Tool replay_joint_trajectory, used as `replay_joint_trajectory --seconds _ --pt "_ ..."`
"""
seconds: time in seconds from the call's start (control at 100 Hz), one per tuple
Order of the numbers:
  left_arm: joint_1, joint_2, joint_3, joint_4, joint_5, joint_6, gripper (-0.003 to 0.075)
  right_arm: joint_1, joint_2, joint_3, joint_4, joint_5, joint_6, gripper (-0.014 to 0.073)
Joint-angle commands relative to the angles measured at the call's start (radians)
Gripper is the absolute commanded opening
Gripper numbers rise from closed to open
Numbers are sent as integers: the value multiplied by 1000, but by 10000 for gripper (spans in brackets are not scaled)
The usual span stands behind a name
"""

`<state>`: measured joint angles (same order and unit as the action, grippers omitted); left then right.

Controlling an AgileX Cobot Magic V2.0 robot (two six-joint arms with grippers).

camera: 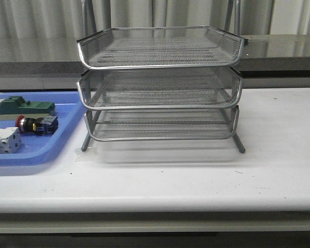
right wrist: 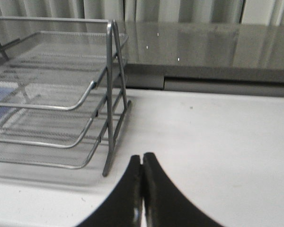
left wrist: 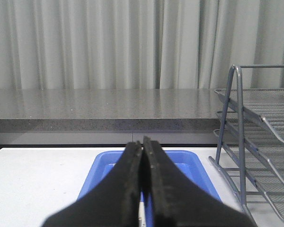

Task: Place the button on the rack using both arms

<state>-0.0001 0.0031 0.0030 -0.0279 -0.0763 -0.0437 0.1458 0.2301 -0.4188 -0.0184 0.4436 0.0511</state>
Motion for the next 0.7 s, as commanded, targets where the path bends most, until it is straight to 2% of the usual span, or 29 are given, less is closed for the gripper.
replay_joint_trajectory --seconds 0.0,0.21,0.38,0.69 --pt "-7 10 34 -9 -76 -9 -20 -2 113 -119 3 42 1 -57" --pt "-7 10 34 -9 -76 -9 -20 -2 349 -313 87 230 1 -57" --pt "-7 10 34 -9 -76 -9 -20 -2 483 -352 121 190 1 -57" --pt "-7 10 34 -9 -76 -9 -20 -2 614 -351 226 170 1 -56"
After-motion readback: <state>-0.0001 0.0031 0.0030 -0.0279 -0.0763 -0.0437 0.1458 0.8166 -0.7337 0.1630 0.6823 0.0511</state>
